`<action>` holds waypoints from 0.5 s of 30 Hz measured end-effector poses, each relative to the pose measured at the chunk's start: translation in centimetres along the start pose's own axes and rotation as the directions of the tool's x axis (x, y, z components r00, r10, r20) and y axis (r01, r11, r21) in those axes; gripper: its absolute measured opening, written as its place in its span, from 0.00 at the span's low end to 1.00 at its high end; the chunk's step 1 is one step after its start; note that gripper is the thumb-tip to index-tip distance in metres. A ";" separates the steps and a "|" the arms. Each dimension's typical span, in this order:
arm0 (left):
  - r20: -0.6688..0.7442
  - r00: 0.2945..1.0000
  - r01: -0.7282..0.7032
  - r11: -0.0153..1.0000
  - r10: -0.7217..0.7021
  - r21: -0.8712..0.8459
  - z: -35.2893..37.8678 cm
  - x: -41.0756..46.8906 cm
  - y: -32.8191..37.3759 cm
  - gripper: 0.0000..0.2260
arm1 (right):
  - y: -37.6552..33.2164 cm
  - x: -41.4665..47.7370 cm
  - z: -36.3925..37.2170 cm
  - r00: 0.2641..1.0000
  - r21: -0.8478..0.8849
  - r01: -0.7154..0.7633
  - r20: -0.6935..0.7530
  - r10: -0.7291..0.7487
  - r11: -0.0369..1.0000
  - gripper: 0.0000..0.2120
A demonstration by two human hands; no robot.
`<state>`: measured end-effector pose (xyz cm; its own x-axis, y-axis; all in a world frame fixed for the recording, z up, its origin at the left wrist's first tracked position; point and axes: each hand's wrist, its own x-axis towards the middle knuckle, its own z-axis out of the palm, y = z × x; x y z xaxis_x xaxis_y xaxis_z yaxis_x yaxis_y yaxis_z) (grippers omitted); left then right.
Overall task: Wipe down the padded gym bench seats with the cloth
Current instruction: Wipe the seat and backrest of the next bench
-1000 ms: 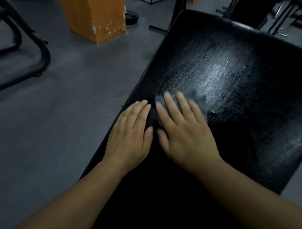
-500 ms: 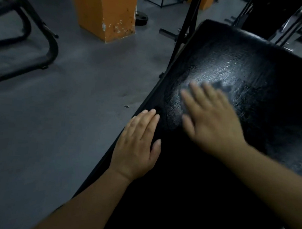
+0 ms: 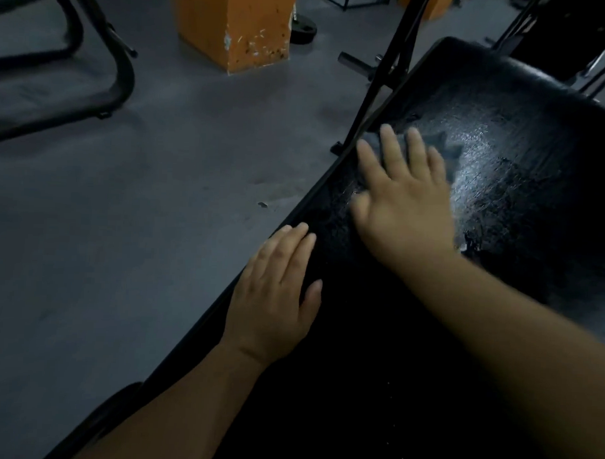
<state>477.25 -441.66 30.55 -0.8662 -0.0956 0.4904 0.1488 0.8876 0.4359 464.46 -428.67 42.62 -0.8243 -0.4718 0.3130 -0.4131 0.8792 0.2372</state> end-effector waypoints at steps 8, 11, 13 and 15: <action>0.019 1.000 0.007 1.000 -0.007 0.004 -0.4 -0.5 0.1 0.23 | 1.6 -13.1 -0.1 0.930 0.067 0.314 0.178 -0.321 0.947 0.39; 0.015 1.000 0.017 0.999 -0.017 0.027 -0.3 -0.9 0.4 0.23 | 2.6 -7.0 -1.1 0.992 0.029 -0.032 0.121 0.028 0.999 0.38; 0.008 1.000 0.025 0.999 -0.025 0.033 0.2 -1.1 0.2 0.23 | -2.0 -4.5 -0.6 0.984 0.037 -0.157 0.090 0.154 0.987 0.38; 0.009 1.000 0.018 0.999 -0.019 0.034 0.3 -1.4 -0.1 0.23 | -5.6 -7.6 1.1 0.997 0.075 -0.042 0.074 0.037 0.996 0.34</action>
<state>478.27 -441.48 29.57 -0.8730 -0.1081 0.4755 0.1165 0.9007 0.4186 472.62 -429.95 37.87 -0.8654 -0.4329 0.2524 -0.4056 0.9009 0.1544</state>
